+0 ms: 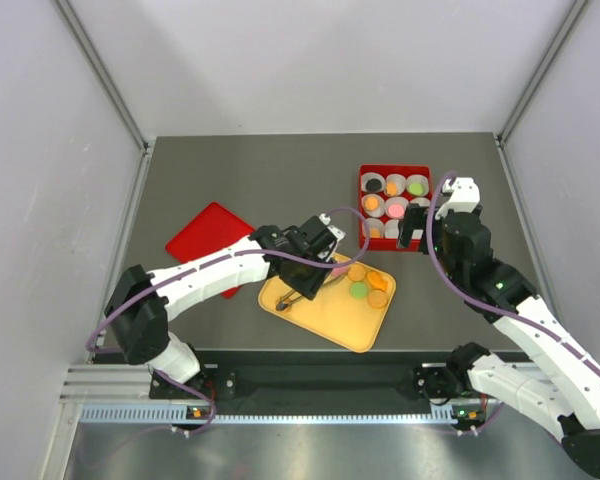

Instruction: Pack the cookies

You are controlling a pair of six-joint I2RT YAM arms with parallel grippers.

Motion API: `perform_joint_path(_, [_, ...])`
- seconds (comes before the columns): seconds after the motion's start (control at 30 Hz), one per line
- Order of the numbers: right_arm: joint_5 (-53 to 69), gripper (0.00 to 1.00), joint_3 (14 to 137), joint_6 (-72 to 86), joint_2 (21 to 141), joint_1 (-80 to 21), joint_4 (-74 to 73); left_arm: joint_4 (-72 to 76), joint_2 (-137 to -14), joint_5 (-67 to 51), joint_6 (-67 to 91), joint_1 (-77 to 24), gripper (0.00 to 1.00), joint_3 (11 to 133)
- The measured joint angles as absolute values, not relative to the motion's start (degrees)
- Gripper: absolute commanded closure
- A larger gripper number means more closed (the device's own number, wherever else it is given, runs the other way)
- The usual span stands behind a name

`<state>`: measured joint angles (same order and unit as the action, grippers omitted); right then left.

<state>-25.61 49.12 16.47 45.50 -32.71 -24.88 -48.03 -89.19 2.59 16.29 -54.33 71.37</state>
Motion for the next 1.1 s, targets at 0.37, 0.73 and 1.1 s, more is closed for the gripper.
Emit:
perform_joint_path(0.37, [-25.6, 0.00, 49.1, 16.5, 45.5, -32.7, -24.9, -47.7, -89.6, 3.7, 15.9, -54.3, 0.57, 73.0])
perform_joint_path(0.73, [-25.6, 0.00, 49.1, 16.5, 45.4, -32.7, -24.9, -49.0, -87.4, 4.6, 15.9, -54.3, 0.58, 74.1])
perform_joint_path(1.1, [-25.6, 0.00, 49.1, 16.5, 45.4, -32.7, -24.9, -50.6, -85.0, 5.5, 15.9, -54.3, 0.58, 76.9])
